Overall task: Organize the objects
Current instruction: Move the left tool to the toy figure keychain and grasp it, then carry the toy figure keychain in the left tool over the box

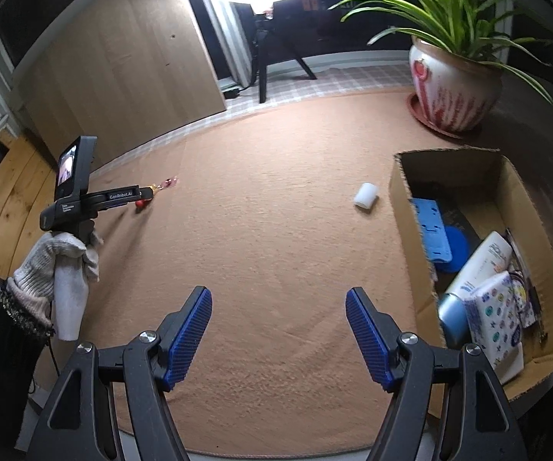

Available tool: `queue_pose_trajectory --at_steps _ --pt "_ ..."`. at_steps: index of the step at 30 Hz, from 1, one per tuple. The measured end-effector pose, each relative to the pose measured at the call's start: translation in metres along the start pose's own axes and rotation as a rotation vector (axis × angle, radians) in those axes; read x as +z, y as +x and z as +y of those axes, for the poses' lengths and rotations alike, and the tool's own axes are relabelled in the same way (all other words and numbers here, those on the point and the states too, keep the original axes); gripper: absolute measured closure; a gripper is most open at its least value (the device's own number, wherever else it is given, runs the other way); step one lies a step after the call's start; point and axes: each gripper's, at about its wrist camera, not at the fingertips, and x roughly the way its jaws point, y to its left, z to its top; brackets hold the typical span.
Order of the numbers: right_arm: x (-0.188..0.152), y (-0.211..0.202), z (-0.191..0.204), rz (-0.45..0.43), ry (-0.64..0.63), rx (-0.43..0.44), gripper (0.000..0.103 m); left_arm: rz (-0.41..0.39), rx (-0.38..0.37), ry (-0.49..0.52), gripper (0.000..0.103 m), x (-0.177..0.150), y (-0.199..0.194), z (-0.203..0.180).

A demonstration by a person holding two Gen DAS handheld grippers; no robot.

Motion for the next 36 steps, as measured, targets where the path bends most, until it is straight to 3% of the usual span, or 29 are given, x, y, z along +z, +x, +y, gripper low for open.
queue_pose_trajectory --at_steps 5,9,20,26,36 --pt "-0.002 -0.003 -0.012 0.001 0.033 -0.01 0.034 0.01 0.018 0.032 0.05 0.005 0.013 -0.009" --pt "-0.003 -0.005 -0.018 0.001 0.051 -0.016 0.034 0.009 0.013 0.04 0.066 0.009 0.015 -0.01" --pt "-0.002 -0.003 -0.019 0.006 0.056 -0.012 0.034 -0.004 0.003 0.047 0.07 -0.008 0.008 -0.011" --pt "-0.002 -0.001 -0.023 0.002 0.067 -0.004 0.034 -0.009 -0.034 0.038 0.071 -0.042 -0.008 -0.019" --pt "-0.004 -0.004 -0.034 -0.004 0.082 0.002 0.034 0.012 -0.121 0.086 0.074 -0.101 -0.033 -0.067"
